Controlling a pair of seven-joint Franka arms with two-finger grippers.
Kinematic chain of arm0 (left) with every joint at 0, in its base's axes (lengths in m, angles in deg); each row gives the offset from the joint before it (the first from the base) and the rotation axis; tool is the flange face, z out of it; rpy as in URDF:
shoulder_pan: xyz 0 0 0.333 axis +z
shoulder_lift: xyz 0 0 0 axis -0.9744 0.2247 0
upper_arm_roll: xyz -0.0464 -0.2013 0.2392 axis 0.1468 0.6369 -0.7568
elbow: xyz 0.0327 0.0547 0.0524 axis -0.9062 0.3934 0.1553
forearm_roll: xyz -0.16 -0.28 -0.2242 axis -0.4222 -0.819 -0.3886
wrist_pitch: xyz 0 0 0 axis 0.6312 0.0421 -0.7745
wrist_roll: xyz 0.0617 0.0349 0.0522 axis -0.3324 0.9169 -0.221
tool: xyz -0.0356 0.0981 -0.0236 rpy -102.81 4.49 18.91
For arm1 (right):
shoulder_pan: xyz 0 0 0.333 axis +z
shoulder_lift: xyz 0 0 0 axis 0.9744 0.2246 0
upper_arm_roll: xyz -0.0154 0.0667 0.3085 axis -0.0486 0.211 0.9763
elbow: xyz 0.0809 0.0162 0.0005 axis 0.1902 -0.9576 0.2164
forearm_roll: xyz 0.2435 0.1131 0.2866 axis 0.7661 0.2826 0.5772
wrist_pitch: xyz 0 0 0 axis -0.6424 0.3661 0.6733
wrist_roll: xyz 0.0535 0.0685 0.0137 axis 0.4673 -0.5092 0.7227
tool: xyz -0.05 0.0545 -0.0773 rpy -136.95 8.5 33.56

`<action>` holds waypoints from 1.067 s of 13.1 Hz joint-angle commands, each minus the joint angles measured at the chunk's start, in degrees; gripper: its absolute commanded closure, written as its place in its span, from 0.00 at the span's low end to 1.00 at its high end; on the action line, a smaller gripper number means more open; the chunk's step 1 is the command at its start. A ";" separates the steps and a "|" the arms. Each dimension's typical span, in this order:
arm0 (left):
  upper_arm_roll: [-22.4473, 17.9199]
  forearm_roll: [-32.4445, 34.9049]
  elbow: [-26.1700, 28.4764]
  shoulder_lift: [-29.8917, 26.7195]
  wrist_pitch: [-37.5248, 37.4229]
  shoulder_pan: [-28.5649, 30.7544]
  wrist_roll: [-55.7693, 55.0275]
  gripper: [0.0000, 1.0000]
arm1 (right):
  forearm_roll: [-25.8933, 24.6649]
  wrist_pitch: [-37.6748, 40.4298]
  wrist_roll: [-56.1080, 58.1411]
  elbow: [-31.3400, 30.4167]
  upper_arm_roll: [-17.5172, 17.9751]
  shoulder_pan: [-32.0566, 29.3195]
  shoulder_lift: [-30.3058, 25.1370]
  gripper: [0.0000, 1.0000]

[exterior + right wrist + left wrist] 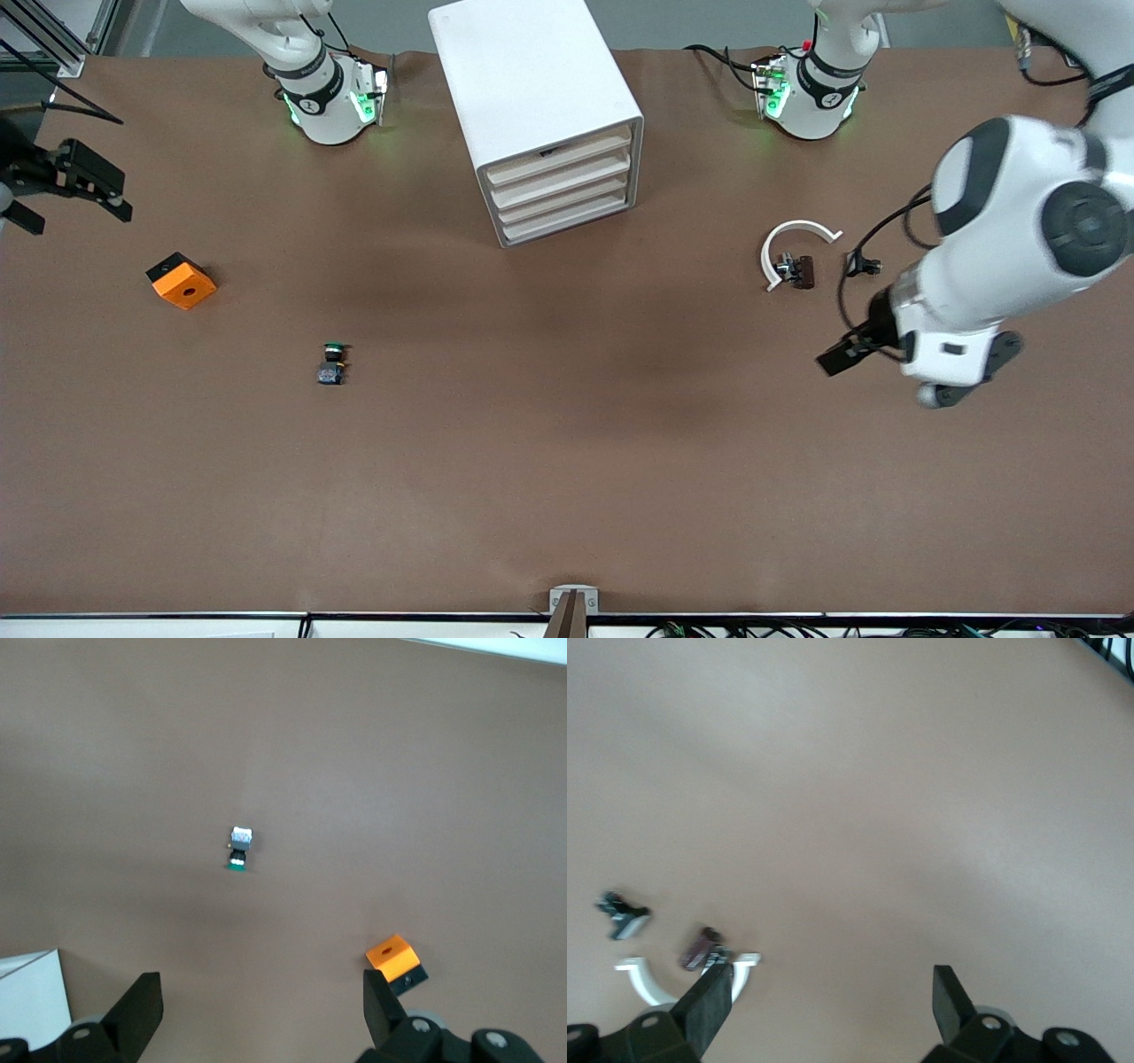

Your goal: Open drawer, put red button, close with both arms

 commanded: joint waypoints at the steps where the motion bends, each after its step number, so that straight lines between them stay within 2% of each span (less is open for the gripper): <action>1: 0.53 1.06 0.19 -4.23 -4.69 2.60 2.34 0.00 | -0.59 -2.94 0.59 -5.00 0.77 -0.77 -0.48 0.00; 3: 0.53 0.97 0.19 -6.25 -6.63 3.58 4.45 0.00 | -0.59 -5.32 0.59 -7.30 0.77 -0.86 -0.48 0.00; 7: 0.36 0.88 0.63 -11.00 -10.06 5.69 9.79 0.00 | -0.68 -6.03 0.15 -7.48 0.68 -0.94 -0.48 0.00; 9: -3.23 0.36 1.32 -13.54 -10.51 5.08 16.73 0.00 | -0.68 -6.21 0.15 -7.40 0.76 -0.86 -0.57 0.00; 14: -8.07 -0.18 4.40 -20.05 -13.40 4.81 31.50 0.00 | -0.33 -8.31 0.15 -7.66 0.68 -0.94 -0.66 0.00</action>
